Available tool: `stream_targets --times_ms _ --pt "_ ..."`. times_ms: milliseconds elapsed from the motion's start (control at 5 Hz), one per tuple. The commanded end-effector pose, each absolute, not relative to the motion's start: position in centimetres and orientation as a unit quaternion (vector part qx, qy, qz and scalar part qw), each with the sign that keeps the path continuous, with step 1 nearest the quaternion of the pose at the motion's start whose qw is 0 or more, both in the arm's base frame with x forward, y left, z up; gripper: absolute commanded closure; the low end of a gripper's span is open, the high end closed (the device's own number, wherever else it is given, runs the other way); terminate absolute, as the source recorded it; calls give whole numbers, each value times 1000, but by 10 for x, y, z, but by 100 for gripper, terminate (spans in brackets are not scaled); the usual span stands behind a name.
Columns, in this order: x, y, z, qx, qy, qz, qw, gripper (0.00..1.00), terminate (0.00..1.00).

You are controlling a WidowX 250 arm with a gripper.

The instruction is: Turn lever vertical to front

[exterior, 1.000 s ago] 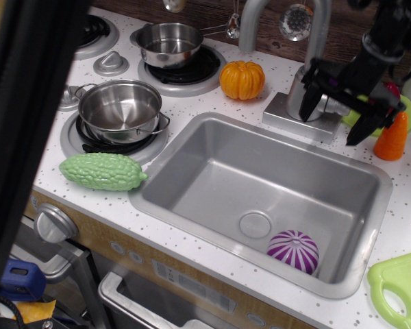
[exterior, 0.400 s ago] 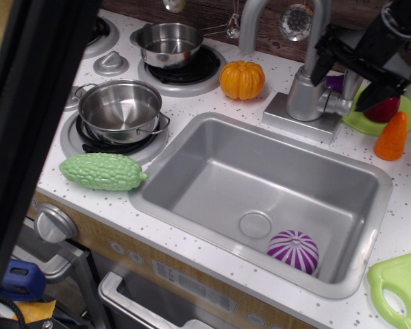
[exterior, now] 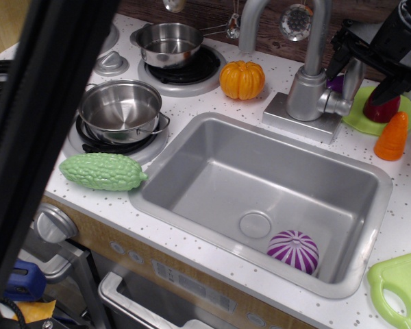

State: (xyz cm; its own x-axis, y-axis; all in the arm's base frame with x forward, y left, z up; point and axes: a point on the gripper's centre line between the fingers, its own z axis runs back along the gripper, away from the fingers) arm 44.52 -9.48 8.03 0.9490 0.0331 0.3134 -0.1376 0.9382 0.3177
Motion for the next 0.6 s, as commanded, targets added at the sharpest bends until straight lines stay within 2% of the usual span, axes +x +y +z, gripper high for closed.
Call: stream_targets --times_ms 0,200,400 --pt "465 -82 108 150 -193 41 969 0 0" --pt "472 -81 109 151 -193 38 969 0 0" --pt "480 -79 107 147 -192 47 969 100 0"
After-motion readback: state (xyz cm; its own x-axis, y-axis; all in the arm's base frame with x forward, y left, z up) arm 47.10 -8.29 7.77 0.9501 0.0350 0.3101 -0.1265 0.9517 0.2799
